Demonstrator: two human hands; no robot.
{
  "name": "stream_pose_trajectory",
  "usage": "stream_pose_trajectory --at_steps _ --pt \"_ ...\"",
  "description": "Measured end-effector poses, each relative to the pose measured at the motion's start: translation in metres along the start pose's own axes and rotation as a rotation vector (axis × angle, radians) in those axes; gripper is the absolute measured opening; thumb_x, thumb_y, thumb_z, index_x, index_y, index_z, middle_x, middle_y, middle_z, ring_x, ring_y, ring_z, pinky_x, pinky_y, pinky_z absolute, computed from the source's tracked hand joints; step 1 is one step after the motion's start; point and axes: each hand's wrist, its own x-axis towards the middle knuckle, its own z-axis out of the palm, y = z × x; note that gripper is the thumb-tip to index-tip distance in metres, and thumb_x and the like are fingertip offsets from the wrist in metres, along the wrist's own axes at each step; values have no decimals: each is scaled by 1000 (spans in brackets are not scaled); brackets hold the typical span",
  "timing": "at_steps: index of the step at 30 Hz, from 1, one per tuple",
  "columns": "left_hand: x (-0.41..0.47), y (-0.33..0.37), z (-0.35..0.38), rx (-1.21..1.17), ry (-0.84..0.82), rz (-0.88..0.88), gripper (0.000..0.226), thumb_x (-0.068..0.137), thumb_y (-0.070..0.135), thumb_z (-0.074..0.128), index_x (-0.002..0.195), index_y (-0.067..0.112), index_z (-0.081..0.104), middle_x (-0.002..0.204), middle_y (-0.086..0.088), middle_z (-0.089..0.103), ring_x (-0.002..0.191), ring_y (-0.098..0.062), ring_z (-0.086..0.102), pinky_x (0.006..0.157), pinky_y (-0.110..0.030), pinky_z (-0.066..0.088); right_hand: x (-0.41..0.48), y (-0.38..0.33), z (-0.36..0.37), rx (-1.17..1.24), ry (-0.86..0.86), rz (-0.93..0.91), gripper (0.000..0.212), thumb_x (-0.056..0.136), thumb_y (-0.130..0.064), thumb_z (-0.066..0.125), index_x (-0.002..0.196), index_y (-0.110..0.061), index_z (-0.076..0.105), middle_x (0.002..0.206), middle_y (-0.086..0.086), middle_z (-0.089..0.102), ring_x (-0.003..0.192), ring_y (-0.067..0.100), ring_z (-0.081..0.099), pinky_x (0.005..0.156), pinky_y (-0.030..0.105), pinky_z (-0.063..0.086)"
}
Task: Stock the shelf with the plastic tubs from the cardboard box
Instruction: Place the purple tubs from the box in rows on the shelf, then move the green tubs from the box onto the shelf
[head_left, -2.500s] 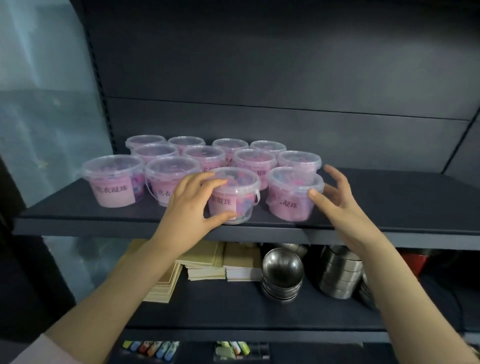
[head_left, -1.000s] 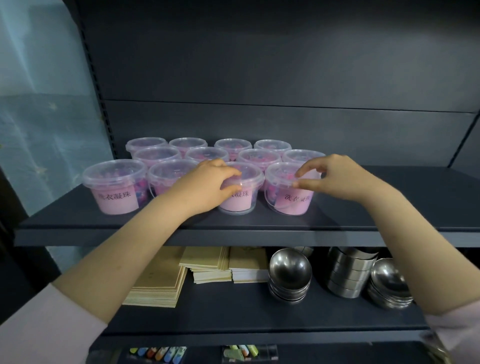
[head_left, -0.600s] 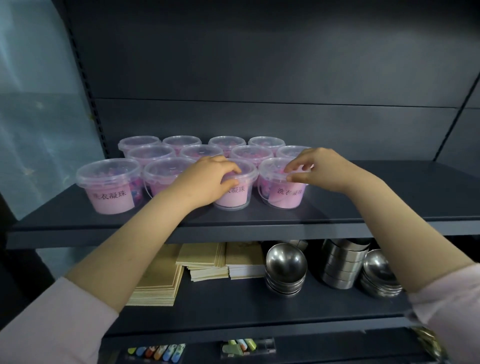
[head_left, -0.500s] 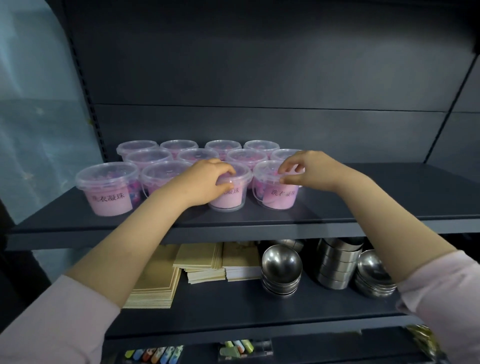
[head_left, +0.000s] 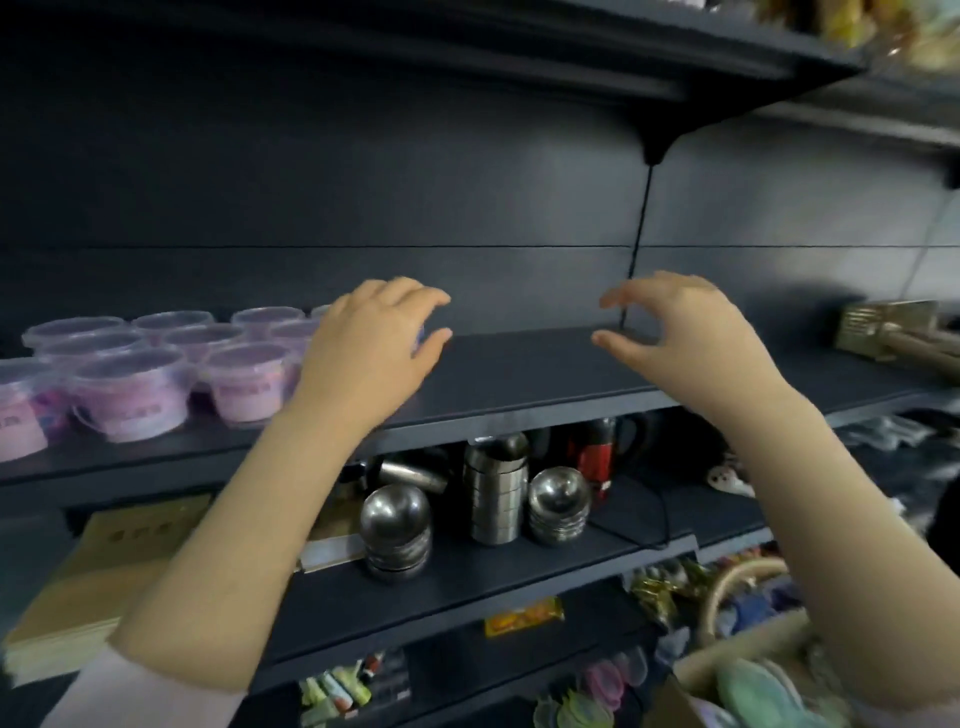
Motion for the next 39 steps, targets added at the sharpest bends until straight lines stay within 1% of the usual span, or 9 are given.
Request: stream_pose_trajectory --at_steps 7,12,16,21,24,26,30,35,39 --pt "-39 171 70 -245 19 84 34 90 30 58 122 18 59 120 1 61 115 -23 51 94 -42 43 -169 117 -66 -108 73 249 33 86 -33 67 116 -21 63 115 0 64 107 25 55 89 35 42" --pt "-82 275 130 -423 -141 145 37 91 31 59 125 18 57 123 2 59 117 -20 50 100 -34 37 -286 186 -82 -88 15 510 34 86 -29 67 118 -21 62 117 -1 63 108 24 54 91 37 44" --pt "-119 337 178 -525 -331 183 38 91 32 58 127 19 55 124 3 58 119 -20 49 98 -38 41 -360 229 -80 -78 -18 675 34 82 -24 70 115 -25 62 110 -2 64 100 25 54 77 30 38" --pt "-157 381 250 -607 -571 177 37 90 34 60 125 20 57 122 6 59 116 -18 50 94 -36 44 -427 278 -50 23 -148 888 41 84 -26 70 123 -24 58 120 -3 60 110 21 52 85 27 38" --pt "-175 398 296 -645 -698 153 37 87 31 65 120 17 62 118 4 62 112 -20 54 91 -36 46 -452 309 -25 71 -196 1010 45 84 -30 71 126 -20 57 121 -1 60 114 22 54 92 33 44" --pt "-187 409 325 -677 -774 130 36 84 29 68 117 14 64 115 2 65 109 -22 57 90 -33 45 -464 325 -4 122 -188 1092 42 83 -30 72 122 -23 59 115 -9 61 111 19 56 88 29 44" --pt "-211 429 376 -750 -929 65 39 86 33 66 119 14 62 117 0 63 112 -21 54 94 -32 43 -482 348 44 257 -168 1207 40 81 -21 75 101 -46 51 100 -34 54 100 12 59 79 15 40" --pt "-232 441 420 -760 -1075 4 42 87 40 62 123 20 59 120 4 61 112 -18 52 94 -31 43 -503 382 92 371 -207 1370 37 85 -25 71 106 -47 51 106 -30 57 106 13 57 83 24 41" --pt "-244 446 448 -732 -1177 -69 44 87 39 63 125 15 58 122 0 61 113 -20 53 95 -34 42 -520 418 120 409 -247 1471 32 87 -25 69 114 -33 56 113 -12 63 109 15 57 88 28 43"
